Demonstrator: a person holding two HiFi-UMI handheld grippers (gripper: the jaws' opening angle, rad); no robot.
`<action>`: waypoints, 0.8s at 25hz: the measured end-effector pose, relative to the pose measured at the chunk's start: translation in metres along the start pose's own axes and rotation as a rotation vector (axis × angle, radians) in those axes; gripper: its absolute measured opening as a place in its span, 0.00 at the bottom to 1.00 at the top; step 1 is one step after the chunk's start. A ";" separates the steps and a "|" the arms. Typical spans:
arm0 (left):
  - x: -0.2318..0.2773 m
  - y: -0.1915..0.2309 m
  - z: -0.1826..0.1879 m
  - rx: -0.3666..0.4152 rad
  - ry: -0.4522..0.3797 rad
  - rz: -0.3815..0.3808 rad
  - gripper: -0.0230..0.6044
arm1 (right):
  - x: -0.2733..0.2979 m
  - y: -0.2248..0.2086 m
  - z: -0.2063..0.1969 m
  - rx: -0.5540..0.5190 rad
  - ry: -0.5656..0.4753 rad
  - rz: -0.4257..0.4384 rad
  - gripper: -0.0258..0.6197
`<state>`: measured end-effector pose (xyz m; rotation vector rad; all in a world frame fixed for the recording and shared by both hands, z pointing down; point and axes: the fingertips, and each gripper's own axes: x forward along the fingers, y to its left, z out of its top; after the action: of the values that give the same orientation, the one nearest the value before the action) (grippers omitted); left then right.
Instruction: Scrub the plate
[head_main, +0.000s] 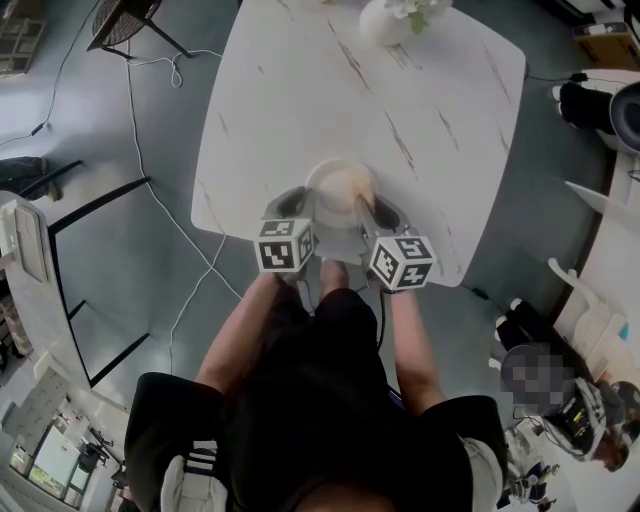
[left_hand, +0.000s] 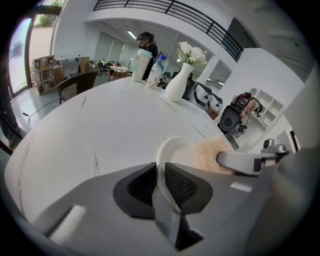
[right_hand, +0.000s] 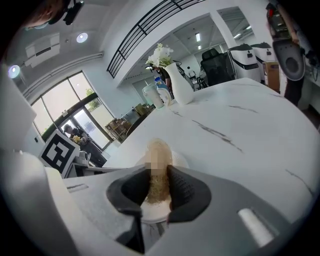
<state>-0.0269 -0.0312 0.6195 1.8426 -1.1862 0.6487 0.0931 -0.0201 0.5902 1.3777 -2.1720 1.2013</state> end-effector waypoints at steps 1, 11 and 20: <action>0.000 0.000 0.000 0.000 0.001 0.000 0.13 | -0.002 -0.002 0.000 0.002 -0.002 -0.006 0.18; 0.000 0.000 0.000 0.001 0.005 -0.006 0.13 | -0.012 -0.019 0.006 0.025 -0.021 -0.049 0.18; 0.002 -0.001 0.000 0.001 0.008 -0.008 0.13 | -0.013 -0.022 0.007 0.028 -0.024 -0.055 0.18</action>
<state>-0.0258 -0.0321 0.6204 1.8432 -1.1724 0.6520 0.1198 -0.0223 0.5883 1.4607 -2.1257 1.2057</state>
